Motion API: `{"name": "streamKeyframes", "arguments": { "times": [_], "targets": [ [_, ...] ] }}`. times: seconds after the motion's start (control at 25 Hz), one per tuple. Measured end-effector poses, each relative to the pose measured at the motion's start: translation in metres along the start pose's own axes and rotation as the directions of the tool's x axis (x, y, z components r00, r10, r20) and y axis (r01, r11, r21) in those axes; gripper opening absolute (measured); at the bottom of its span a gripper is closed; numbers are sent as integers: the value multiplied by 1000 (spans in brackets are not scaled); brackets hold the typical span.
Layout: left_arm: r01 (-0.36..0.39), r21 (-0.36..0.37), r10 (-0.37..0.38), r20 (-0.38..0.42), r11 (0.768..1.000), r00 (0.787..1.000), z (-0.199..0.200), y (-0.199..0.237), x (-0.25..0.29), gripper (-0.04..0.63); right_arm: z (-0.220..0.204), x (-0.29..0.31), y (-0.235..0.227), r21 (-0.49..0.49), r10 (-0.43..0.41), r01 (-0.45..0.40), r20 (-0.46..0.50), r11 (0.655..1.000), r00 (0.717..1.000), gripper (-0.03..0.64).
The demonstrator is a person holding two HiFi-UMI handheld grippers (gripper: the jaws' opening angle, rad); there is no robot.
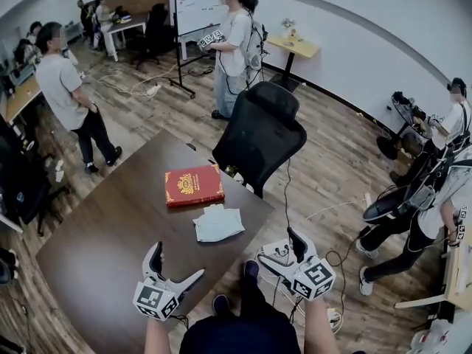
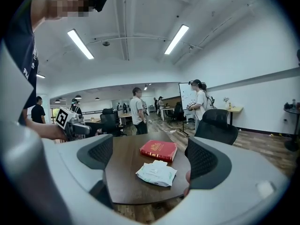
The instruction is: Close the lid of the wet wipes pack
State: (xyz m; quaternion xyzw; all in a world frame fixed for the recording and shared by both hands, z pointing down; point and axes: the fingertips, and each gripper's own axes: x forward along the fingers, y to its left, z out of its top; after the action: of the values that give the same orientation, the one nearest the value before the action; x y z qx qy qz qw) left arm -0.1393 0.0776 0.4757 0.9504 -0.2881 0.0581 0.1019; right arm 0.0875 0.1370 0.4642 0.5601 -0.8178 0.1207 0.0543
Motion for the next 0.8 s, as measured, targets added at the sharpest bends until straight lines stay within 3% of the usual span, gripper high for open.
{"name": "streamKeyframes", "arguments": {
  "times": [0.8],
  "targets": [
    [-44, -20, 42, -72, 999, 997, -19, 30, 84, 600, 6, 80, -66, 8, 141, -141, -45, 990, 989, 512]
  ]
}}
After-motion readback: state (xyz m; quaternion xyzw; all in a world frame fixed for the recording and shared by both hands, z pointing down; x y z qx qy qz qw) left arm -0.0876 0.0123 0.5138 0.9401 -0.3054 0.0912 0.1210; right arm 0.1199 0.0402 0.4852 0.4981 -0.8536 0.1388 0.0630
